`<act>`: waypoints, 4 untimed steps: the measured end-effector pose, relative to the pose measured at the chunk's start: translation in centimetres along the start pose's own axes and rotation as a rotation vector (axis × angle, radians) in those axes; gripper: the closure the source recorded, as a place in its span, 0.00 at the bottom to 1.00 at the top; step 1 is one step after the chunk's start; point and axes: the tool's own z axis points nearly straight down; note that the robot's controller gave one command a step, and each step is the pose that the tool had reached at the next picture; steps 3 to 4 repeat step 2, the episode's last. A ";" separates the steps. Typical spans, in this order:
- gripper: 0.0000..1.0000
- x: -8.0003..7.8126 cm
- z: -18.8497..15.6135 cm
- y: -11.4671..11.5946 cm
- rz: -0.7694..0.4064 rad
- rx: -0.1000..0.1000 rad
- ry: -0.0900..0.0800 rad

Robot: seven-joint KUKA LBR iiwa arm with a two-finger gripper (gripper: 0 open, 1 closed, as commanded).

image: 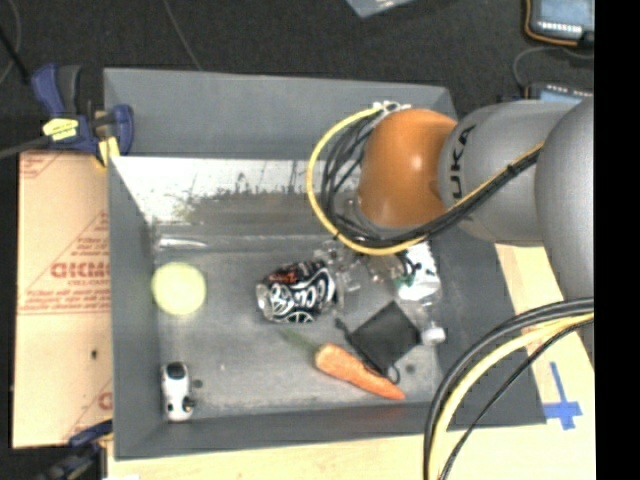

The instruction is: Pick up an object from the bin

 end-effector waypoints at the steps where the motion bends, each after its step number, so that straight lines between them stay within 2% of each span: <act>1: 1.00 -0.1 -1.3 -0.1 0.000 0.001 -0.003; 4: 1.00 -0.2 -2.3 -0.1 0.000 0.002 -0.006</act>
Offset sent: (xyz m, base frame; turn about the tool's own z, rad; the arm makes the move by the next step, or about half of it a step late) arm -0.0002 -0.0001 0.0231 0.0000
